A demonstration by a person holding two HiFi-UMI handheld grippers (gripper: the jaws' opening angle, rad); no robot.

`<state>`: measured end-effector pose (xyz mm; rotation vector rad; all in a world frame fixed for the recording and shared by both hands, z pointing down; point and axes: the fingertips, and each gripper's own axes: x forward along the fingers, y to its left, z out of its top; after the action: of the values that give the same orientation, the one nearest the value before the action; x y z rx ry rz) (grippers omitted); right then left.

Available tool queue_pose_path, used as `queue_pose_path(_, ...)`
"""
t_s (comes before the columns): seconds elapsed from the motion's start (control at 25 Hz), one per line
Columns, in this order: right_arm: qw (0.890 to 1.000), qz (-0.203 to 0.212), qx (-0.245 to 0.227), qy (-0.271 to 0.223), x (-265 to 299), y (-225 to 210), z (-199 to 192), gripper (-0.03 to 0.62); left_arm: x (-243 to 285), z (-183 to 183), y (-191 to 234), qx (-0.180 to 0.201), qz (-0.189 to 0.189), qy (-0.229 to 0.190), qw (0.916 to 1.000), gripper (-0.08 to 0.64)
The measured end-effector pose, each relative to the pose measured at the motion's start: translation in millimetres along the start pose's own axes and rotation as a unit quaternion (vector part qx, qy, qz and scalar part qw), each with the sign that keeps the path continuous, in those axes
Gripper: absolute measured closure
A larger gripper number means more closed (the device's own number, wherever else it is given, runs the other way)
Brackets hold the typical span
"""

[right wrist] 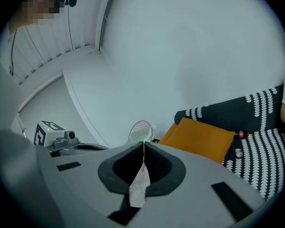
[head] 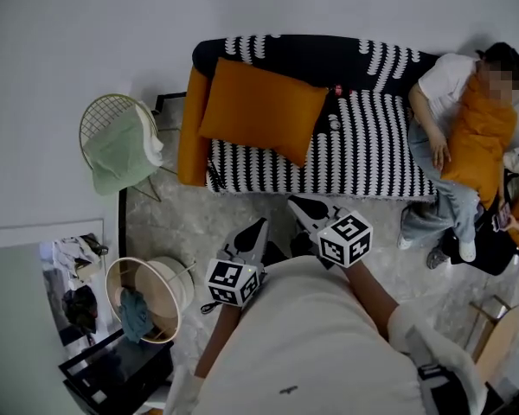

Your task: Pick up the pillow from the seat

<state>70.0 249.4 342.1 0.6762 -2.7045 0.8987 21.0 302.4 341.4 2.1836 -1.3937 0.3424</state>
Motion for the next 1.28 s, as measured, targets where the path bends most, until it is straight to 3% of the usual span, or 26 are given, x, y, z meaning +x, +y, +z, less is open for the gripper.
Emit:
queue_pose_path(0.32, 1.000, -0.014, 0.025, -0.003, 1, -20, 0, 0.583, 19, 4, 3, 0.004, -0.016, 0.020, 0.9997, 0.549)
queue_pose_path(0.68, 0.997, -0.074, 0.030, -0.015, 7, -59, 20, 0.583, 69, 30, 13, 0.029, -0.089, 0.022, 0.9953, 0.549)
queue_pose_path(1.28, 0.991, -0.128, 0.042, -0.015, 112, -78, 85, 0.583, 110, 102, 139, 0.040, -0.136, 0.034, 0.9893, 0.549)
